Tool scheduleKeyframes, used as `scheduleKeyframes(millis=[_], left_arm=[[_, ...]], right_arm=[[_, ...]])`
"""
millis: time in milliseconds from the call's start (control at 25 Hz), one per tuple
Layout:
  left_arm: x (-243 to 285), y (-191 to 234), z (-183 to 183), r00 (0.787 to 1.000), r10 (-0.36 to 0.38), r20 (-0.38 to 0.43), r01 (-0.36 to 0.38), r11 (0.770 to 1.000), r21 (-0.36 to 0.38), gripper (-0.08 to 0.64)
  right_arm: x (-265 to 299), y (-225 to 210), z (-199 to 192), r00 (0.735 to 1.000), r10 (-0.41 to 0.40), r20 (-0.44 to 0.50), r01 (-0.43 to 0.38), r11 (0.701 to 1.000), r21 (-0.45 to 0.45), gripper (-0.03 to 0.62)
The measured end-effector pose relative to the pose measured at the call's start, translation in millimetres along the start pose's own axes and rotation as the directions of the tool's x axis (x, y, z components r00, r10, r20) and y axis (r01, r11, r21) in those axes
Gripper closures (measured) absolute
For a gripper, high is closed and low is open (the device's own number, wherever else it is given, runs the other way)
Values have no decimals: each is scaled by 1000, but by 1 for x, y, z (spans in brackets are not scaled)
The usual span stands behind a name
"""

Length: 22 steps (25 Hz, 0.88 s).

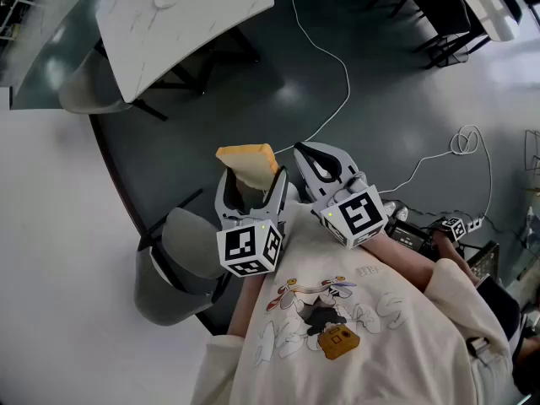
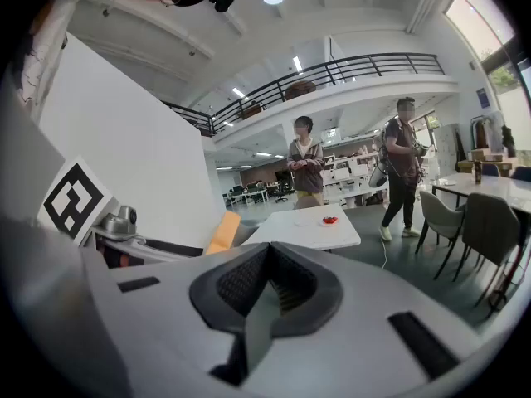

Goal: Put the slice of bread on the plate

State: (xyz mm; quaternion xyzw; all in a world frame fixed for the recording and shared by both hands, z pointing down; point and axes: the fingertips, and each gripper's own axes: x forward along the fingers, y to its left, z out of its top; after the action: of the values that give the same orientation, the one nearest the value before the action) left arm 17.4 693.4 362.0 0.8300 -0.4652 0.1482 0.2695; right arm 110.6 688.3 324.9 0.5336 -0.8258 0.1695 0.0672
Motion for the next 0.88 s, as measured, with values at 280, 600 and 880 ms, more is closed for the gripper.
scheduleKeyframes(millis=[280,600,880], left_arm=[[-8,22,-1,1000,0,15,1,1000,-13,92],[-32,72,2,999,-5,54,7,999,-38,92],[-38,102,3,999,-17,39,19,998,-64,92]], right_arm=[[14,17,1,1000,-12,9,12,1000,-8,586],[37,58,-2,999,-24,26,24,1000,-13,586],[59,76,3,999,-41,15,42,999,-32,586]])
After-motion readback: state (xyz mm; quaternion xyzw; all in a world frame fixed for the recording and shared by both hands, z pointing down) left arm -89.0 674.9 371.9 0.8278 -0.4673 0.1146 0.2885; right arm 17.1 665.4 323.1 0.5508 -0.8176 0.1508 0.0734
